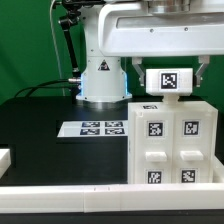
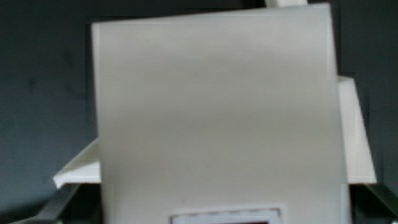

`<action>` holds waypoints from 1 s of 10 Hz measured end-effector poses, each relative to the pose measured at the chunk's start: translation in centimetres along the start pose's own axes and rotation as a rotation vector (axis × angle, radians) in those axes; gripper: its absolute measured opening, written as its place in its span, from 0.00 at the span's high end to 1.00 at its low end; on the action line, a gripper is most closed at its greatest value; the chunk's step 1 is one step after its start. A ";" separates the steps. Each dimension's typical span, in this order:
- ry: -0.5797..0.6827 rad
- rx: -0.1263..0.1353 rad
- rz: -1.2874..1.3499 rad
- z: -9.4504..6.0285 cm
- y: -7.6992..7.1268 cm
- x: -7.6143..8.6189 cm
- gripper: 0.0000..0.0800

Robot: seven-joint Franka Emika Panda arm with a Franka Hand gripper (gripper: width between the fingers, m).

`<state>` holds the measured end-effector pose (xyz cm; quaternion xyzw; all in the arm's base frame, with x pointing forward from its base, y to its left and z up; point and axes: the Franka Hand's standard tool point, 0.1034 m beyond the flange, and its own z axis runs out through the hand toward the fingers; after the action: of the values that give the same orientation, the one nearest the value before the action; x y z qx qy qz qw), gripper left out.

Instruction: Assemble cabinet

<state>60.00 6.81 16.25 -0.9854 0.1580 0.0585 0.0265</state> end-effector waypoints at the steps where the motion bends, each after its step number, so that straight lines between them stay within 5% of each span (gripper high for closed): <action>1: -0.004 0.002 -0.001 -0.3 0.4 0.3 0.29; 8: 0.026 0.006 0.006 0.8 1.1 1.1 0.29; 10: 0.025 0.005 0.006 0.8 1.1 1.1 0.19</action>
Offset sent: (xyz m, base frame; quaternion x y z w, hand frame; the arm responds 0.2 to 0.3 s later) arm -0.0004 0.0029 -0.0191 0.0323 0.0091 -0.0012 0.9994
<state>60.62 5.43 15.24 -0.9855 0.1613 0.0457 0.0270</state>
